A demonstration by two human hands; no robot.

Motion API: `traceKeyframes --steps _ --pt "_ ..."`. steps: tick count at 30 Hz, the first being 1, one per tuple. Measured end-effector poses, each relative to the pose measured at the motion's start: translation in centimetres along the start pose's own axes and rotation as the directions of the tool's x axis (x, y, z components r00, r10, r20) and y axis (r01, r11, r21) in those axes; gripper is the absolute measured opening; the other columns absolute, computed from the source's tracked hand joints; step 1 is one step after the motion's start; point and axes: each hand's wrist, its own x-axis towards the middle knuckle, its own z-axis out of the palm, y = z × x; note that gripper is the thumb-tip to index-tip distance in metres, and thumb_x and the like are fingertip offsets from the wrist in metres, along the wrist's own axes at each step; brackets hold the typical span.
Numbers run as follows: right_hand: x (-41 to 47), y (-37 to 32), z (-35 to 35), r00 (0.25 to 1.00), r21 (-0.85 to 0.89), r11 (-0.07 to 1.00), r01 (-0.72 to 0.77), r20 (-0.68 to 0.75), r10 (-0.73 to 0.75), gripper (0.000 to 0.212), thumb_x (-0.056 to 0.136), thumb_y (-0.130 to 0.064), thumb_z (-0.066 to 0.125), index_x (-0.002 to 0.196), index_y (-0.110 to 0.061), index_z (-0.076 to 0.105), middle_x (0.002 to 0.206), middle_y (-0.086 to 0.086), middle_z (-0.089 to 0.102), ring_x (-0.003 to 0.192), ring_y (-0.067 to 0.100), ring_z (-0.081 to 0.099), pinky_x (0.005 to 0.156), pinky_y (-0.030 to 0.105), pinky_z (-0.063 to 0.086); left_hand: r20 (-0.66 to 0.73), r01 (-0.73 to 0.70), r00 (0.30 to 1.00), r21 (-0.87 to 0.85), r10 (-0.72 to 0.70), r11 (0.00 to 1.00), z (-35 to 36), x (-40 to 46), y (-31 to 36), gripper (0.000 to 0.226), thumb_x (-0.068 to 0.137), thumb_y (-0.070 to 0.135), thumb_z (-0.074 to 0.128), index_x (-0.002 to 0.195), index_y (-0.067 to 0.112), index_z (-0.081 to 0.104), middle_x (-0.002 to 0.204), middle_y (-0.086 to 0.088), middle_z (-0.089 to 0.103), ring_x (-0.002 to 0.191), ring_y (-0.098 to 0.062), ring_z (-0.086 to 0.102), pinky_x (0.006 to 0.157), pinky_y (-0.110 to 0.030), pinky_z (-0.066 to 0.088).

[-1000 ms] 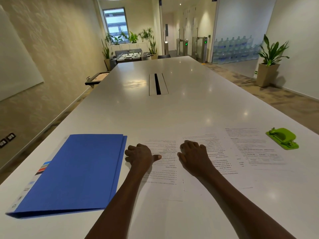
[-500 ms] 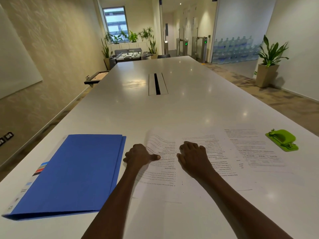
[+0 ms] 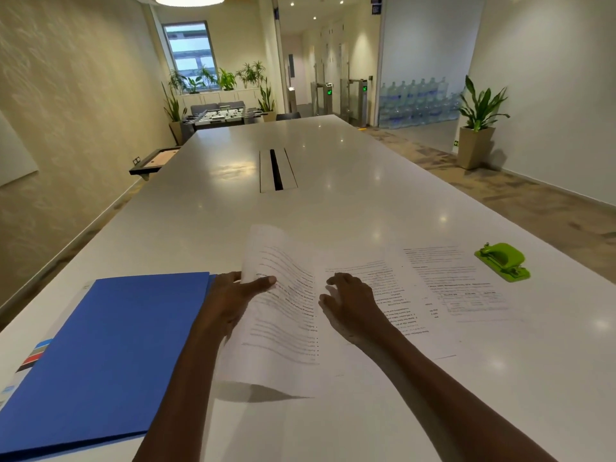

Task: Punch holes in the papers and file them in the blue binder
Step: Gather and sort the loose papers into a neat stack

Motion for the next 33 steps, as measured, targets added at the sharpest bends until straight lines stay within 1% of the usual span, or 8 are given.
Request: traceKeyframes --steps 2,4,8,13,18,21,27,33 --pt "0.4 0.6 -1.4 0.996 0.065 0.996 -0.059 -0.063 0.063 0.040 0.088 -0.038 0.059 0.120 -0.015 0.057 0.128 0.002 0.057 0.119 0.021 0.050 0.101 0.036 0.035 -0.062 -0.111 0.992 0.001 0.111 0.994 -0.1 -0.5 0.6 0.042 0.071 0.017 0.084 0.108 0.004 0.070 0.089 -0.005 0.074 0.069 -0.006 0.073 0.051 -0.013 0.051" --pt "0.6 1.8 -2.9 0.982 -0.033 0.990 -0.138 -0.136 0.132 0.046 0.086 -0.037 0.063 0.123 -0.011 0.056 0.129 0.011 0.054 0.118 0.028 0.047 0.096 0.039 0.040 -0.117 -0.195 0.973 0.054 0.200 0.979 -0.3 -1.1 1.6 0.036 0.073 0.019 0.083 0.105 0.008 0.070 0.087 0.003 0.073 0.071 -0.003 0.070 0.054 -0.011 0.049" --pt "0.3 4.0 -5.8 0.912 -0.257 0.876 -0.408 -0.165 0.376 0.075 0.082 -0.055 0.064 0.130 -0.001 0.043 0.130 0.024 0.044 0.118 0.038 0.042 0.091 0.045 0.044 -0.157 -0.255 0.949 0.124 0.273 0.959 -0.5 -1.9 3.7 0.030 0.077 0.021 0.080 0.103 0.011 0.070 0.087 0.002 0.072 0.078 -0.014 0.069 0.060 -0.024 0.049" --pt "0.0 5.9 -7.4 0.804 -0.336 0.738 -0.585 -0.116 0.584 0.106 0.063 -0.073 0.070 0.127 0.005 0.039 0.128 0.028 0.044 0.118 0.040 0.043 0.094 0.044 0.044 -0.154 -0.341 0.904 0.303 0.399 0.890 0.2 -3.1 6.3 0.023 0.088 0.026 0.067 0.108 0.014 0.063 0.097 -0.002 0.069 0.085 -0.024 0.065 0.066 -0.032 0.047" --pt "0.6 6.4 -7.8 0.788 -0.358 0.717 -0.598 -0.100 0.607 0.106 0.054 -0.078 0.071 0.119 0.003 0.046 0.123 0.024 0.048 0.115 0.036 0.048 0.092 0.039 0.045 -0.009 -0.504 0.859 0.165 0.512 0.848 0.2 -4.0 8.2 0.026 0.091 0.026 0.065 0.117 0.025 0.061 0.103 0.005 0.072 0.093 -0.020 0.070 0.080 -0.042 0.055" --pt "1.3 6.5 -8.2 0.780 -0.356 0.721 -0.594 -0.035 0.625 0.099 0.056 -0.071 0.075 0.119 0.000 0.049 0.125 0.023 0.047 0.116 0.036 0.046 0.093 0.039 0.044 0.017 -0.484 0.875 0.045 0.484 0.874 0.2 -3.7 7.9 0.030 0.091 0.020 0.064 0.120 0.025 0.062 0.108 0.005 0.073 0.097 -0.019 0.070 0.086 -0.046 0.055" --pt "2.4 6.5 -8.2 0.759 -0.322 0.727 -0.606 0.040 0.650 0.082 0.057 -0.062 0.082 0.113 -0.008 0.057 0.123 0.019 0.051 0.117 0.034 0.044 0.089 0.041 0.044 -0.046 -0.422 0.906 0.012 0.422 0.907 0.4 -3.0 5.5 0.032 0.092 0.013 0.062 0.124 0.019 0.061 0.109 0.005 0.072 0.101 -0.020 0.068 0.093 -0.048 0.053" --pt "2.5 6.7 -8.4 0.746 -0.343 0.707 -0.619 0.027 0.666 0.106 0.054 -0.068 0.079 0.126 -0.001 0.040 0.132 0.022 0.039 0.124 0.036 0.039 0.093 0.045 0.043 -0.062 -0.400 0.914 0.011 0.400 0.916 0.3 -3.1 4.4 0.032 0.093 0.014 0.062 0.124 0.021 0.061 0.110 0.005 0.071 0.103 -0.021 0.067 0.093 -0.046 0.053"
